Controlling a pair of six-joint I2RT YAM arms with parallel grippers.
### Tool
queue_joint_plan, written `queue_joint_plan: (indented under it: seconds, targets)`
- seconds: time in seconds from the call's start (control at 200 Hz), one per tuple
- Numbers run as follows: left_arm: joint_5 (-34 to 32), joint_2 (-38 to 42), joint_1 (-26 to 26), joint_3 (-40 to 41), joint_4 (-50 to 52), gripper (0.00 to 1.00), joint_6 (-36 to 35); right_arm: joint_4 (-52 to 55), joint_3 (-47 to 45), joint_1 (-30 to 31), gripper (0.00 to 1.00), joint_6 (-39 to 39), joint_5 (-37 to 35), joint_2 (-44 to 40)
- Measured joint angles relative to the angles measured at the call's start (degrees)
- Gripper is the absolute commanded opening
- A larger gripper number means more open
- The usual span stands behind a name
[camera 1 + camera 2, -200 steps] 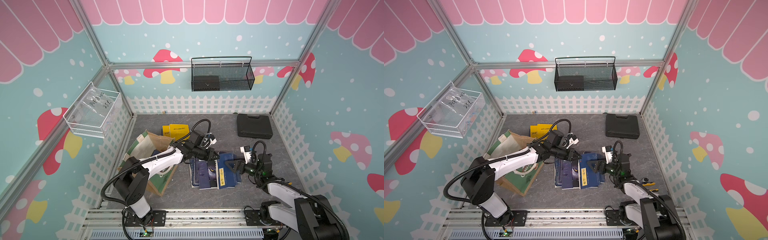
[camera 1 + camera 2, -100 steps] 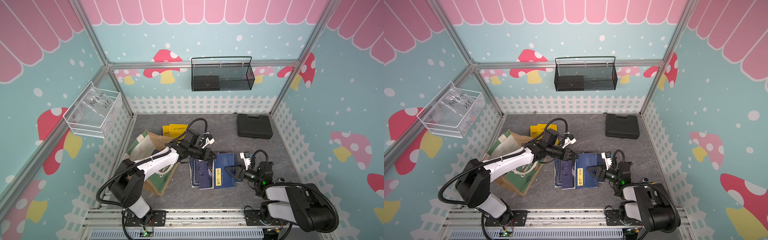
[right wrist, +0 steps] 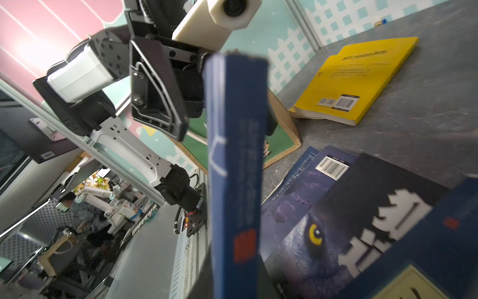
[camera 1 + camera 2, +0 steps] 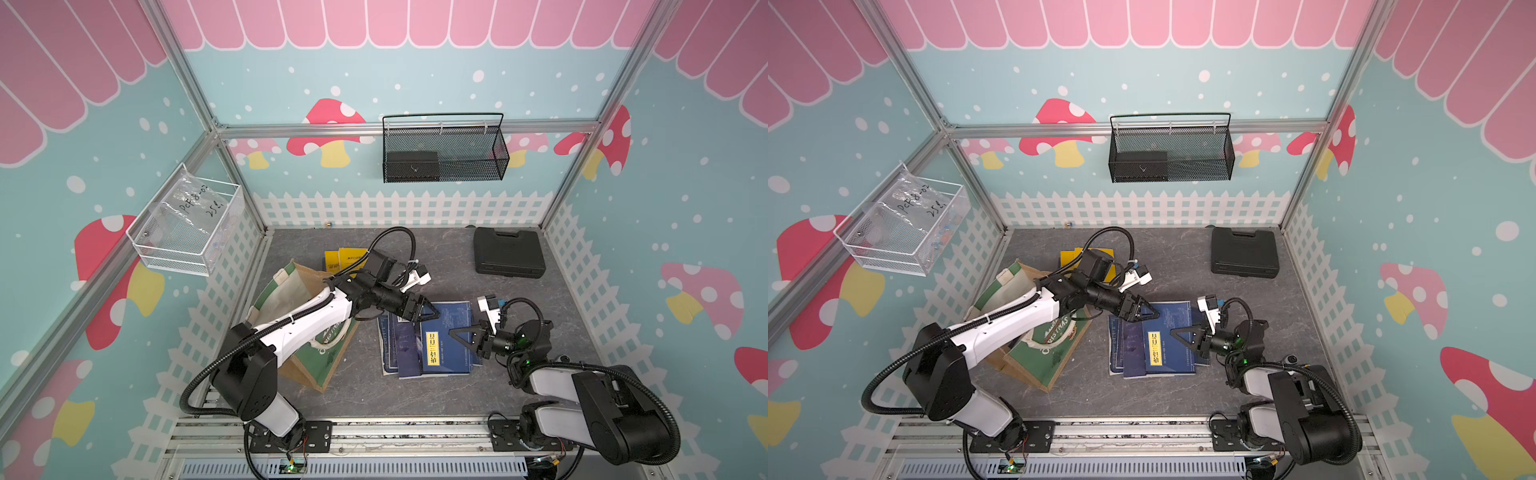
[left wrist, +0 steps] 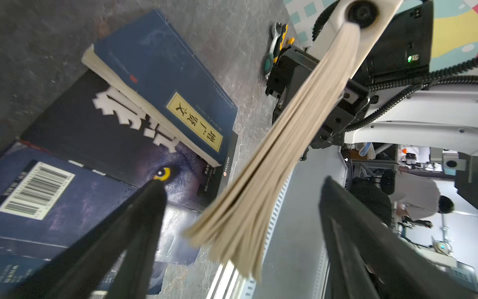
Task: Put the books into the canvas bag
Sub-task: Pick up the book from the book.
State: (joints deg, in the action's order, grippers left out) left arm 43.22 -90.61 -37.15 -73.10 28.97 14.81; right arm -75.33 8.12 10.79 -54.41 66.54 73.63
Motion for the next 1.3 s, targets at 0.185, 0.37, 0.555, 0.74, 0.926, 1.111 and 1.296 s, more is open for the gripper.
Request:
queue_joint_plan:
  seconds: [0.185,0.37,0.555,0.74,0.926,1.111,1.296]
  targets:
    - [-3.45,1.33,0.0,-11.06,14.78,0.99,-8.87,-0.98,4.11,3.37,0.0,-2.43,3.34,1.31]
    - [-4.09,2.29,0.04,-16.72,27.63,0.99,-16.9,-0.94,6.14,6.56,0.0,-4.79,5.4,3.8]
    - [-4.52,0.22,-0.5,-17.31,35.82,0.95,-20.68,-0.68,9.51,9.53,0.0,-5.92,6.8,4.46]
    - [-4.24,-1.22,-1.51,-17.97,39.21,0.0,-21.55,1.66,11.56,9.94,0.06,-5.73,7.32,4.46]
    - [-4.72,-1.22,-1.97,-20.37,40.44,0.0,-21.64,4.44,13.03,9.97,0.65,-4.59,6.93,4.5]
    - [-9.05,0.98,-1.84,-20.76,39.52,0.0,-18.95,6.05,13.38,9.97,1.0,-2.82,5.7,4.39]
    - [-15.82,11.15,3.39,-20.39,35.45,0.0,-10.08,10.05,13.4,9.77,1.0,-0.26,3.26,2.91]
